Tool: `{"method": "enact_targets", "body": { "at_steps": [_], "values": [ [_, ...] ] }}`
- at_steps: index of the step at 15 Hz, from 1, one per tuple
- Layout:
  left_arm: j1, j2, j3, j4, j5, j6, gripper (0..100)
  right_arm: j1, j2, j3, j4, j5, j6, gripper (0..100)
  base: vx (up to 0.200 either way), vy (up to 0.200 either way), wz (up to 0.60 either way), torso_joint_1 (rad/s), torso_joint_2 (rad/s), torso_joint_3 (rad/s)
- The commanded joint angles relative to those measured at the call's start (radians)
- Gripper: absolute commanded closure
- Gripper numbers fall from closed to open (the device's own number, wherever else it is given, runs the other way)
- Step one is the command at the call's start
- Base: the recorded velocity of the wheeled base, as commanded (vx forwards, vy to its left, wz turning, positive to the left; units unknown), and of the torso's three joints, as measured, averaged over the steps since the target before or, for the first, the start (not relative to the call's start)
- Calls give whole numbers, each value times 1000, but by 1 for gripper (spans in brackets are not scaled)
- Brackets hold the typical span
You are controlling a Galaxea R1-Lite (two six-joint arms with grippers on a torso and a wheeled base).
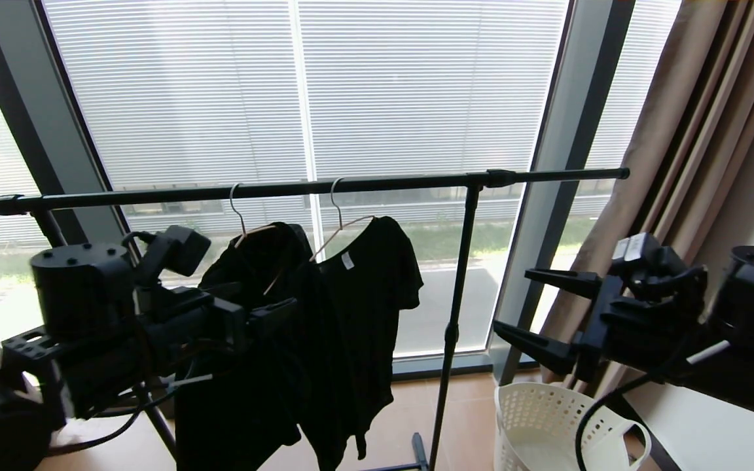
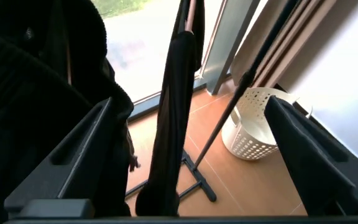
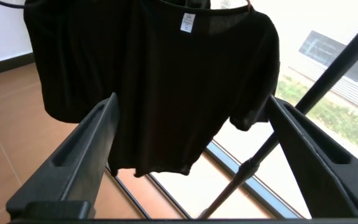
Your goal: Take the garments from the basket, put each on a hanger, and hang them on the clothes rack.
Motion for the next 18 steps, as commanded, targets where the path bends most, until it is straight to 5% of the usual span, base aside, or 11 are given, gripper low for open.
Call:
{"method": "enact_targets", "body": {
  "at_steps": [1,4,5,7,8,11,13,18],
  "values": [
    [-11,-299,212,3,-1,70,0,4,-342,203,41,-77,-5,0,0,0,0,0,0,0],
    [-10,-517,383,12,4,159,0,35,-683,293,321,-251,-5,0,0,0,0,0,0,0],
    [-2,-668,444,84,28,188,0,55,-907,286,568,-359,-4,0,0,0,0,0,0,0],
    [-2,-856,439,278,107,196,0,55,-1134,252,837,-420,-4,0,0,0,0,0,0,0],
    [-2,-1059,389,525,151,196,0,-3,-1310,223,1058,-439,-4,0,0,0,0,0,0,0],
    [78,-1369,272,963,153,179,0,-252,-1494,284,1142,-431,-1,0,0,0,0,0,0,0],
    [174,-1432,303,1002,140,167,0,-347,-1586,335,1144,-405,-4,0,0,0,0,0,0,0],
    [293,-1521,418,1002,142,141,0,-351,-1575,330,1144,-370,45,0,0,0,0,0,0,0]
  ]
}}
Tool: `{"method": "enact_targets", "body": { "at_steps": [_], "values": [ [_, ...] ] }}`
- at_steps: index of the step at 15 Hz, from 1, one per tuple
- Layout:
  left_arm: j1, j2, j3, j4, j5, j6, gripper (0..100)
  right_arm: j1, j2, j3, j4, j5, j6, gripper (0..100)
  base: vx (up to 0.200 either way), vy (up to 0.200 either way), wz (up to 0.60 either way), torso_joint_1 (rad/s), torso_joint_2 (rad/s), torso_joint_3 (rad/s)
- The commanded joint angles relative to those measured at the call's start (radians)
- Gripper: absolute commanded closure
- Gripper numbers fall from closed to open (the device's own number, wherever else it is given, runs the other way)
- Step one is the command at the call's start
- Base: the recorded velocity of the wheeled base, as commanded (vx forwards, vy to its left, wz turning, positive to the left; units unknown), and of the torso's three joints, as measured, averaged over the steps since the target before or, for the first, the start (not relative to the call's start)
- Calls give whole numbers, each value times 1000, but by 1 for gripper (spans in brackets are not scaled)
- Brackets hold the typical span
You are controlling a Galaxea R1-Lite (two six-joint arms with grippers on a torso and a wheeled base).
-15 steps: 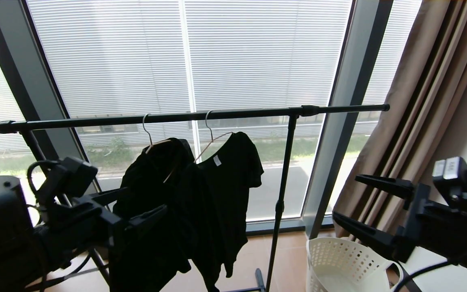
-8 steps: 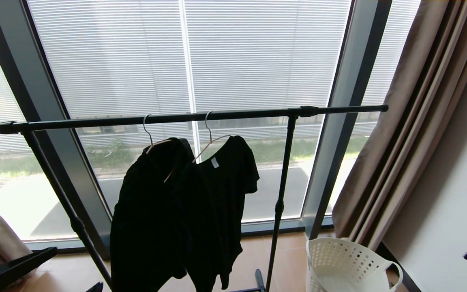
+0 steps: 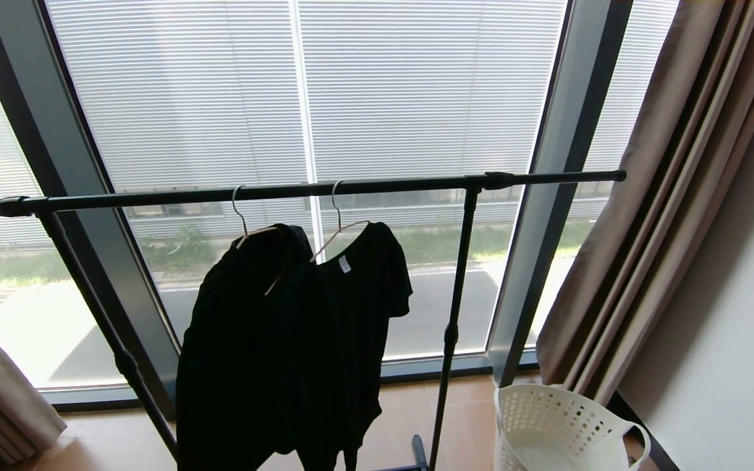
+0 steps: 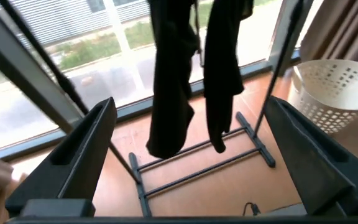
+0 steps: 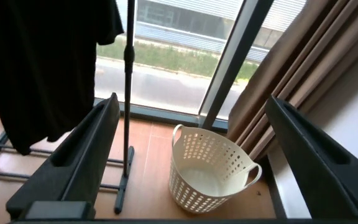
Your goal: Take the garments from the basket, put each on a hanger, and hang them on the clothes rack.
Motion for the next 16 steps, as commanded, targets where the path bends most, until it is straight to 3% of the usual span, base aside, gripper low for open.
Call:
{"method": "enact_targets", "body": {
  "at_steps": [1,3,6,9,15,16],
  "values": [
    [27,-55,17,-1,3,-38,0,-5,-6,0,4,21,4,0,0,0,0,0,0,0],
    [29,-149,20,-7,1,-49,0,-4,4,0,4,40,36,0,0,0,0,0,0,0],
    [29,-157,21,-7,49,-61,0,7,-38,0,4,89,80,0,0,0,0,0,0,0],
    [31,-155,23,-9,73,-88,0,6,-42,50,-71,15,0,0,0,0,0,0,0,0],
    [31,-155,24,-14,81,-88,0,6,-42,58,-83,21,39,0,0,0,0,0,0,0],
    [29,-157,21,-14,38,-80,0,7,-42,56,-83,23,39,0,0,0,0,0,0,0]
  ]
}}
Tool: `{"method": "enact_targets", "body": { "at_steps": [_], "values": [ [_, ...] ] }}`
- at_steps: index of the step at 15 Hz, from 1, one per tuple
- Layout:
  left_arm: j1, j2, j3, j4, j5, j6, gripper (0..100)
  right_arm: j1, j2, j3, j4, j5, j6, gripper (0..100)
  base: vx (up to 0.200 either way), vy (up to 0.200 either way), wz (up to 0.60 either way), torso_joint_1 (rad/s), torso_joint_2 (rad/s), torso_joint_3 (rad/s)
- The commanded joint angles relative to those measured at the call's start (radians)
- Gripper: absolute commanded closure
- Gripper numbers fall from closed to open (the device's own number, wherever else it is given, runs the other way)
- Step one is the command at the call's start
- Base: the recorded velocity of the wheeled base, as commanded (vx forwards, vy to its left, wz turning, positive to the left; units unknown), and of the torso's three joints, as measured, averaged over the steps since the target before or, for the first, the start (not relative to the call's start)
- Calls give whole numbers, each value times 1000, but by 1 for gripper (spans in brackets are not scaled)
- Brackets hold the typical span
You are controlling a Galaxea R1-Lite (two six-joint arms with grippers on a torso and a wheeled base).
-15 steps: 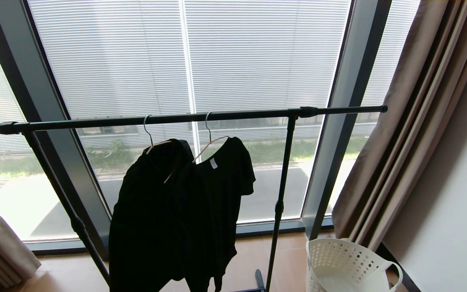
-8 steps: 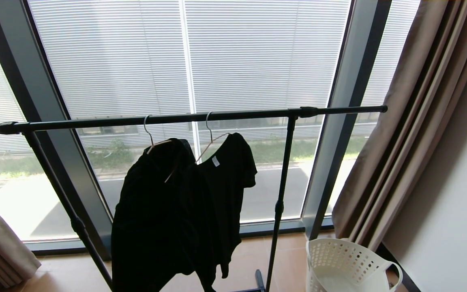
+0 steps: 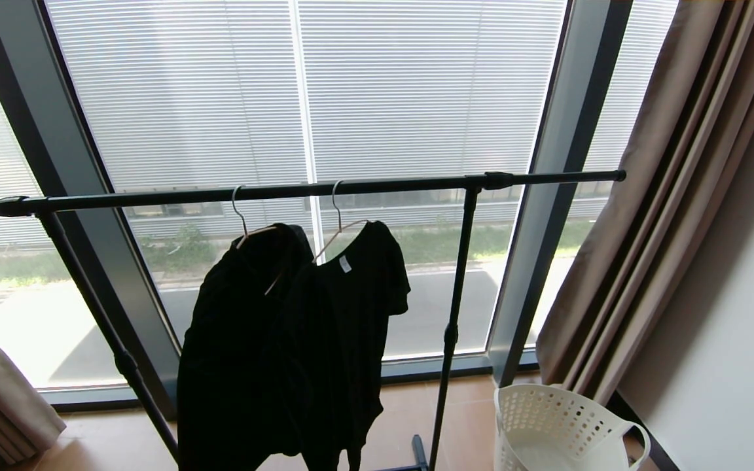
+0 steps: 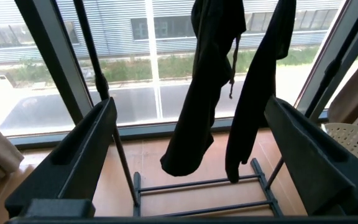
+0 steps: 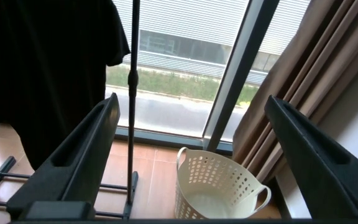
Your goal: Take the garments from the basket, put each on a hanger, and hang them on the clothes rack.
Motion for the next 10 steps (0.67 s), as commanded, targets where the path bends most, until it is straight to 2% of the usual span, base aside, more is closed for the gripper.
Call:
{"method": "enact_targets", "body": {
  "at_steps": [1,4,5,6,8,10],
  "values": [
    [-1,2,-4,0,-107,25,0,1,1,0,0,2,1,0,0,0,0,0,0,0],
    [0,2,-4,0,-101,25,0,1,1,0,-2,-1,10,0,0,0,0,0,0,0],
    [0,2,-1,0,-43,26,0,-1,1,0,-2,-1,9,0,0,0,0,0,0,0],
    [0,2,3,-4,59,22,0,1,1,2,-3,-2,12,0,0,0,0,0,0,0],
    [0,2,19,-47,92,-35,0,1,1,2,-3,-7,17,0,0,0,0,0,0,0],
    [0,2,20,-49,96,-34,0,-1,1,2,-5,-7,12,0,0,0,0,0,0,0]
  ]
}}
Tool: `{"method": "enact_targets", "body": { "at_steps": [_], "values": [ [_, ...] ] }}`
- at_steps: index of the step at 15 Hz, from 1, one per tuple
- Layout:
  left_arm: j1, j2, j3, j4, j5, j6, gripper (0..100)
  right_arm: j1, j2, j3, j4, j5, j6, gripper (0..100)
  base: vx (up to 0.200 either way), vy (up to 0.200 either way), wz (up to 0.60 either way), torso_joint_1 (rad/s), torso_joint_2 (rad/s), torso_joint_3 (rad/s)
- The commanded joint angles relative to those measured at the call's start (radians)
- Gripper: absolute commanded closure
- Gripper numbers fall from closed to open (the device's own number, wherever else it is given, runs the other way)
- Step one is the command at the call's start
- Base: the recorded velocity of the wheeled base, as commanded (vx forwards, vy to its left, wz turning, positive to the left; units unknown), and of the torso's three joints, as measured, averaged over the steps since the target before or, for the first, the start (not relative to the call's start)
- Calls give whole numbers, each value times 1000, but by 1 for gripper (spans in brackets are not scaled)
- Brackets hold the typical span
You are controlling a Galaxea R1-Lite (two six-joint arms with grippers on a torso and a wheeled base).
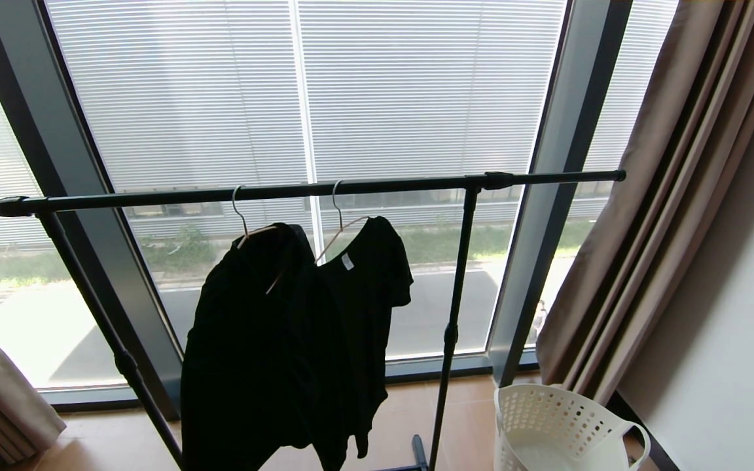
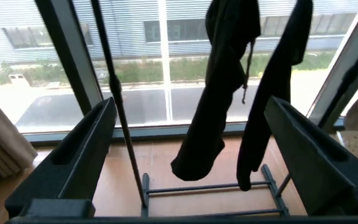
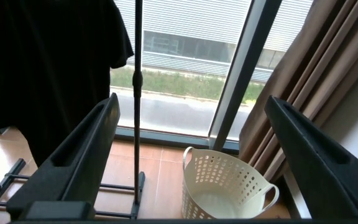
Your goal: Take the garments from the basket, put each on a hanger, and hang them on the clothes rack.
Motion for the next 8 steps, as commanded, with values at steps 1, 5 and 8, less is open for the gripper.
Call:
{"method": "enact_targets", "body": {
  "at_steps": [1,5,8],
  "values": [
    [0,1,1,-1,0,-7,0,0,1,0,0,2,-2,0,0,0,0,0,0,0],
    [0,1,1,-1,-6,-5,0,0,1,-2,3,5,-5,0,0,0,0,0,0,0],
    [0,1,1,-1,-6,-5,0,0,1,0,2,0,8,0,0,0,0,0,0,0]
  ]
}}
